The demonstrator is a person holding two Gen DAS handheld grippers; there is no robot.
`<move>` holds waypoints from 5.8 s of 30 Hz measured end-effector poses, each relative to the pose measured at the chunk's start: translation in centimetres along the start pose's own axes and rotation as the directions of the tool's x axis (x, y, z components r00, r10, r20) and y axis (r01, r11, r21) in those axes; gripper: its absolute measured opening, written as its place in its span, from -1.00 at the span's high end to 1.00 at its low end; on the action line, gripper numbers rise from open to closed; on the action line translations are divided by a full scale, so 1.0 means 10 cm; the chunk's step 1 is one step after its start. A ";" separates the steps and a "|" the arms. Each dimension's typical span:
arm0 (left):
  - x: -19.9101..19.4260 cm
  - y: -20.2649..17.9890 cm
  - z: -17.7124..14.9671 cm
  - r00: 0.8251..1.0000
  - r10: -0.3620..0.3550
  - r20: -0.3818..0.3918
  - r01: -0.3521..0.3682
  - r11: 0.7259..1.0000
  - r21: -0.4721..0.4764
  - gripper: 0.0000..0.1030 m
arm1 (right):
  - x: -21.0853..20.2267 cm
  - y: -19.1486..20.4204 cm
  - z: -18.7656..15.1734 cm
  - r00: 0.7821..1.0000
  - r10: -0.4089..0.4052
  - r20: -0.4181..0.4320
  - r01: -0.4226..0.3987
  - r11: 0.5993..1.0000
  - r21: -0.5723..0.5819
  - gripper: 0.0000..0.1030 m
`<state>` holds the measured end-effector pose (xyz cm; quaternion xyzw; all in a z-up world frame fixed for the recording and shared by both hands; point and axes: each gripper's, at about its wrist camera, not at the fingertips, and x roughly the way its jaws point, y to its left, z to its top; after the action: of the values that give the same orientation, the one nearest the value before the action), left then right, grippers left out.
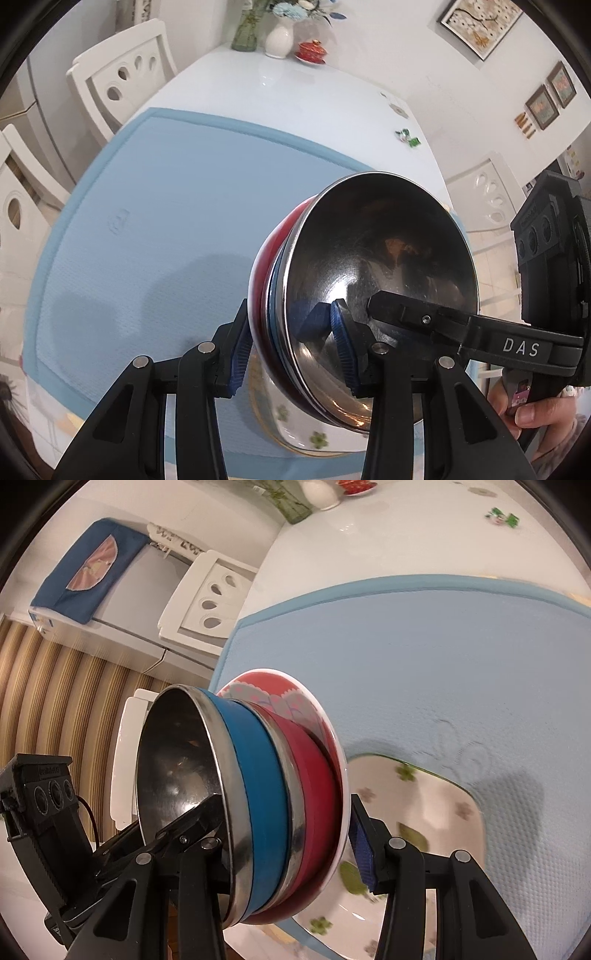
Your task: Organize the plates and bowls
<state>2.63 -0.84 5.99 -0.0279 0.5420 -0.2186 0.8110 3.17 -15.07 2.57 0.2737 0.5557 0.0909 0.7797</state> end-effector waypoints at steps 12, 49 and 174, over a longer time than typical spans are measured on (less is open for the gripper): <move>0.09 -0.31 -0.31 0.999 -0.038 -0.037 0.039 0.999 0.017 0.28 | -0.24 -0.35 -0.28 1.000 -0.013 -0.014 0.014 1.000 0.022 0.10; 0.41 -0.16 -0.62 0.997 -0.017 -0.071 0.012 0.997 -0.071 0.25 | -0.05 -0.52 -0.55 0.996 -0.057 -0.064 0.055 0.998 -0.030 0.11; 0.05 -0.06 -0.97 0.996 0.088 -0.026 -0.083 0.984 0.159 -0.99 | -0.32 -0.09 -1.44 0.916 -0.354 0.188 0.395 0.878 -0.270 -1.00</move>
<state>-6.05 0.28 1.77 0.0632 0.5370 -0.2262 0.8102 -11.39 -12.59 1.36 0.0434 0.5244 0.0037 0.8504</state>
